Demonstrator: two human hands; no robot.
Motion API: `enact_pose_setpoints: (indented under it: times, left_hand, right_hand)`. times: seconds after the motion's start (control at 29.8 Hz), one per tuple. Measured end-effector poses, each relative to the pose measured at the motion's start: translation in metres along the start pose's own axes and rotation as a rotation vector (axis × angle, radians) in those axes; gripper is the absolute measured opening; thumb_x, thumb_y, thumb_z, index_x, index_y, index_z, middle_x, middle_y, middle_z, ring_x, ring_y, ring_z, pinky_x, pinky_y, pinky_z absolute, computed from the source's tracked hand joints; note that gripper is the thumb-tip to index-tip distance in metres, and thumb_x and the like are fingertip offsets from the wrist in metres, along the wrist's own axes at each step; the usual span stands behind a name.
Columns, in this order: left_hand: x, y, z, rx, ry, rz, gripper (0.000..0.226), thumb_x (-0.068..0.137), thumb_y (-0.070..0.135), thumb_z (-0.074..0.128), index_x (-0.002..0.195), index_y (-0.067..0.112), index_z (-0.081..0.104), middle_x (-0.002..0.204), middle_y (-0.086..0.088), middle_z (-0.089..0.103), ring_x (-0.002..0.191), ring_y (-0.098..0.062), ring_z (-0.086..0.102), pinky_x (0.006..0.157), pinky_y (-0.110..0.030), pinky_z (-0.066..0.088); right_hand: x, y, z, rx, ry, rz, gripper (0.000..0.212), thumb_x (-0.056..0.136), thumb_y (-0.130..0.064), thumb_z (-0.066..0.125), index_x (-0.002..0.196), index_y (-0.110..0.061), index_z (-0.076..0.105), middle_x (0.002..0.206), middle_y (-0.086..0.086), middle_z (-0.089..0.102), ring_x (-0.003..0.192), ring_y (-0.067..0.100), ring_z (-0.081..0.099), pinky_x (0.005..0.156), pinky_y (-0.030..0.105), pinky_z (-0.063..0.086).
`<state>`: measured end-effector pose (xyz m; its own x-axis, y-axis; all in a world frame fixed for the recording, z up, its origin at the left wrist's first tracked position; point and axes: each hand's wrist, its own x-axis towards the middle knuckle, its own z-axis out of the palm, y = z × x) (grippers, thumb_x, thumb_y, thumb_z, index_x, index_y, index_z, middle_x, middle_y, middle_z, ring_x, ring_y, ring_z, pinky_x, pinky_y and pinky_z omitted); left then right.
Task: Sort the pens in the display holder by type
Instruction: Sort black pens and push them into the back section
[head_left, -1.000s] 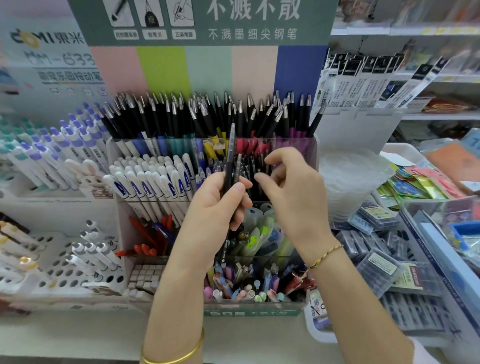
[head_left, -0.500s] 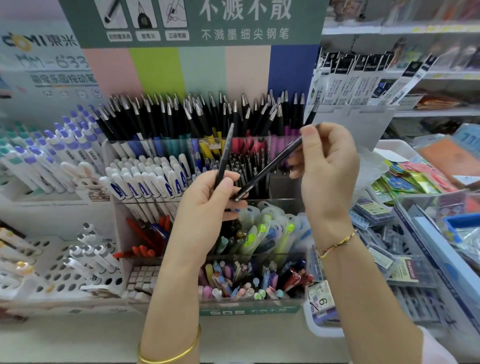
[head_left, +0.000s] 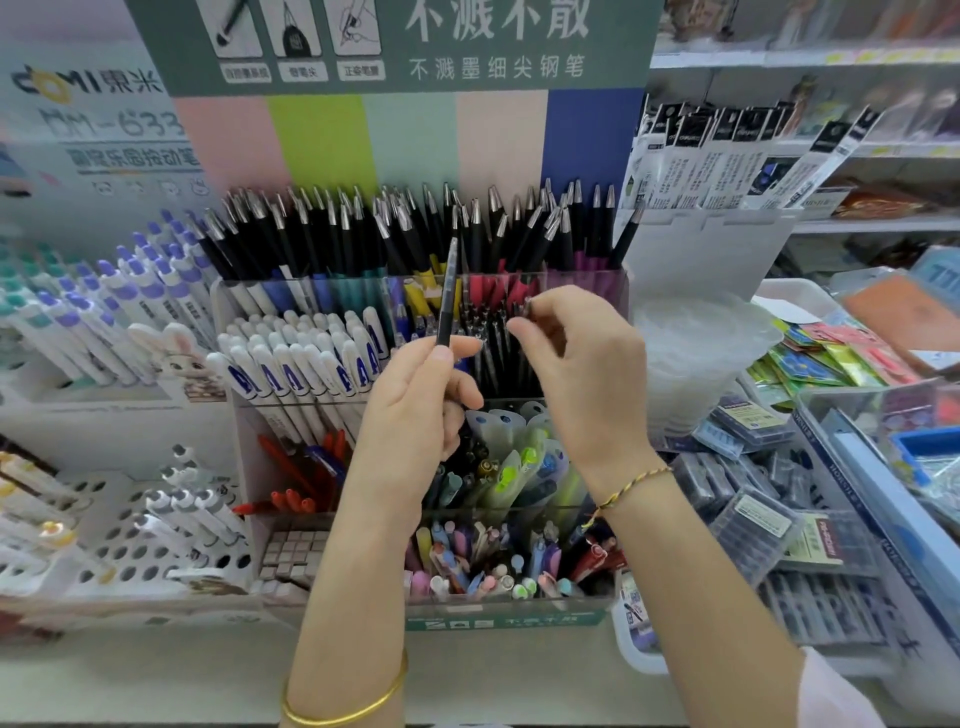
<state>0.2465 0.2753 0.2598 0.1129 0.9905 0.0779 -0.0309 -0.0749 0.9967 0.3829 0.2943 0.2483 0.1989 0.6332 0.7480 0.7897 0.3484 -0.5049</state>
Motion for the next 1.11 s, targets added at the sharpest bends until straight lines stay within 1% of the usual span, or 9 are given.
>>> enact_pose_setpoints:
  times: [0.13, 0.23, 0.34, 0.44, 0.54, 0.6, 0.81, 1.01, 1.11]
  left_hand:
    - [-0.001, 0.001, 0.001, -0.007, -0.047, -0.007, 0.030, 0.100, 0.008, 0.034, 0.107, 0.015, 0.062, 0.071, 0.002, 0.055, 0.056, -0.007, 0.046, 0.051, -0.021, 0.042]
    - [-0.002, -0.002, 0.002, 0.001, -0.081, 0.004, 0.027, 0.099, 0.008, 0.041, 0.108, 0.020, 0.064, 0.077, 0.001, 0.052, 0.064, -0.008, 0.051, 0.063, -0.025, 0.049]
    - [-0.002, -0.004, 0.001, 0.035, -0.099, 0.033, 0.025, 0.098, 0.009, 0.046, 0.108, 0.023, 0.064, 0.076, 0.004, 0.053, 0.070, -0.007, 0.056, 0.072, -0.027, 0.054]
    - [-0.001, -0.006, 0.002, 0.056, -0.113, 0.043, 0.024, 0.096, 0.008, 0.050, 0.108, 0.023, 0.065, 0.075, 0.004, 0.054, 0.071, -0.007, 0.057, 0.072, -0.024, 0.054]
    - [-0.001, -0.006, 0.006, 0.077, -0.135, 0.035, 0.024, 0.095, 0.008, 0.053, 0.109, 0.024, 0.065, 0.076, 0.004, 0.058, 0.072, -0.008, 0.059, 0.071, -0.023, 0.053]
    - [0.000, -0.006, 0.008, 0.088, -0.142, 0.023, 0.024, 0.094, 0.009, 0.055, 0.110, 0.023, 0.065, 0.080, 0.003, 0.063, 0.073, -0.009, 0.062, 0.072, -0.025, 0.054]
    - [-0.001, -0.002, 0.003, 0.064, -0.053, 0.003, 0.022, 0.093, 0.007, 0.056, 0.110, 0.018, 0.063, 0.091, -0.001, 0.068, 0.083, -0.009, 0.070, 0.075, -0.028, 0.058]
    - [-0.001, -0.006, 0.001, 0.174, 0.068, 0.032, 0.019, 0.095, 0.008, 0.054, 0.109, 0.019, 0.059, 0.097, -0.003, 0.066, 0.083, -0.004, 0.069, 0.066, -0.023, 0.058]
    - [0.000, -0.005, -0.001, 0.161, 0.110, 0.030, 0.018, 0.094, 0.006, 0.053, 0.107, 0.018, 0.059, 0.093, -0.004, 0.066, 0.078, -0.007, 0.069, 0.062, -0.025, 0.058]
  right_hand:
    - [-0.009, 0.004, 0.008, -0.255, -0.034, -0.043, 0.016, 0.073, -0.023, 0.075, 0.076, -0.011, 0.065, 0.075, 0.005, 0.054, 0.070, 0.024, 0.054, 0.049, 0.030, 0.042]
    - [-0.011, 0.004, 0.009, -0.288, -0.052, -0.032, 0.019, 0.072, -0.021, 0.077, 0.085, -0.012, 0.066, 0.077, 0.004, 0.053, 0.070, 0.024, 0.053, 0.050, 0.029, 0.039]
    - [-0.005, 0.001, 0.001, -0.069, -0.037, 0.078, 0.018, 0.081, -0.018, 0.070, 0.097, -0.015, 0.064, 0.077, -0.005, 0.050, 0.069, 0.011, 0.048, 0.062, 0.020, 0.038]
    - [0.005, -0.008, -0.014, 0.282, 0.018, 0.197, 0.007, 0.090, -0.017, 0.060, 0.095, -0.016, 0.064, 0.077, -0.007, 0.057, 0.071, 0.008, 0.052, 0.067, 0.019, 0.043]
    - [0.011, -0.020, -0.025, 0.505, -0.118, 0.234, 0.007, 0.091, -0.019, 0.059, 0.094, -0.015, 0.065, 0.079, -0.007, 0.061, 0.071, 0.006, 0.057, 0.064, 0.018, 0.047]
    - [0.012, -0.024, -0.027, 0.527, -0.183, 0.235, 0.006, 0.087, -0.013, 0.064, 0.093, -0.014, 0.065, 0.080, -0.002, 0.063, 0.073, 0.010, 0.061, 0.064, 0.022, 0.052]
    - [0.018, -0.016, -0.028, 0.545, 0.100, 0.327, 0.013, 0.090, -0.016, 0.059, 0.090, -0.028, 0.055, 0.083, -0.006, 0.061, 0.076, 0.017, 0.062, 0.063, 0.031, 0.049]
    - [0.017, -0.015, -0.026, 0.478, 0.147, 0.262, 0.013, 0.090, -0.016, 0.055, 0.092, -0.029, 0.052, 0.081, -0.012, 0.056, 0.073, 0.014, 0.058, 0.063, 0.032, 0.050]
    - [0.017, -0.013, -0.025, 0.368, 0.162, 0.172, 0.010, 0.090, -0.011, 0.056, 0.092, -0.021, 0.053, 0.080, -0.014, 0.053, 0.073, 0.006, 0.053, 0.067, 0.021, 0.046]
